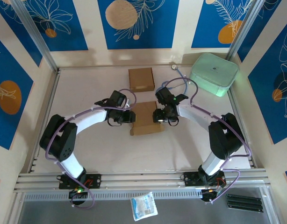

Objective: Fold the paper box

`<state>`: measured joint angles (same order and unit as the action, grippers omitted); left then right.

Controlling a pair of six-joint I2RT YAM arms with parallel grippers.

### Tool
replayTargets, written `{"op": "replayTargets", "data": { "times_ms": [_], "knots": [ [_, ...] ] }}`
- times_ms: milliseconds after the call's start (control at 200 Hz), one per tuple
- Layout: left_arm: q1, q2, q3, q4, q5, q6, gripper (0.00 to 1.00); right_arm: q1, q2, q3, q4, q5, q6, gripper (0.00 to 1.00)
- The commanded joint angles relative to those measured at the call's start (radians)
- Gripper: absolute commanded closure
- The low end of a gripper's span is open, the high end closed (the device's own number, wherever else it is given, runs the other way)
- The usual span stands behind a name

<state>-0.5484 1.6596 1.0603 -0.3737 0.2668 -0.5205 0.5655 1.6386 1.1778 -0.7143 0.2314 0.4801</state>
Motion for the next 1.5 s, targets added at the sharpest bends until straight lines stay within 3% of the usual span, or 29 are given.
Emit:
{"op": "replayTargets", "data": {
  "times_ms": [0,135,330,415,540,630,755,890,970,1030,1180,1496],
  "knots": [
    [-0.006,-0.066,0.055,-0.011,-0.050,0.022,0.47,-0.017,-0.088,0.029,0.022,-0.038,0.012,0.31],
    [-0.001,-0.035,0.074,0.006,-0.077,0.030,0.37,-0.070,-0.066,0.018,0.073,-0.090,0.024,0.26],
    [0.001,0.051,0.094,0.014,-0.073,0.048,0.34,-0.090,0.051,0.050,0.090,-0.160,-0.019,0.25],
    [0.002,0.074,0.068,0.046,-0.042,0.037,0.36,-0.090,0.087,0.029,0.119,-0.155,-0.016,0.34],
    [0.002,0.100,0.020,0.106,0.011,0.007,0.46,-0.090,0.107,-0.020,0.177,-0.207,0.013,0.56],
    [0.002,0.090,0.013,0.110,0.014,0.009,0.56,-0.077,0.107,-0.031,0.203,-0.286,0.032,0.64],
    [0.004,0.040,0.022,0.096,-0.009,0.020,0.57,-0.059,0.080,-0.049,0.241,-0.319,0.079,0.69],
    [0.014,-0.034,0.023,0.057,-0.093,0.037,0.40,-0.061,0.044,-0.032,0.214,-0.256,0.092,0.68],
    [0.024,-0.072,0.008,0.056,-0.124,0.048,0.30,-0.062,0.032,-0.022,0.207,-0.203,0.080,0.57],
    [0.037,-0.088,-0.005,0.065,-0.129,0.048,0.27,-0.066,0.041,-0.019,0.212,-0.186,0.079,0.51],
    [0.071,-0.070,-0.022,0.090,-0.108,0.040,0.24,-0.056,0.125,0.008,0.226,-0.213,0.069,0.49],
    [0.122,-0.034,-0.068,0.230,0.036,-0.014,0.16,-0.073,0.198,-0.029,0.321,-0.374,0.077,0.73]
  ]
}}
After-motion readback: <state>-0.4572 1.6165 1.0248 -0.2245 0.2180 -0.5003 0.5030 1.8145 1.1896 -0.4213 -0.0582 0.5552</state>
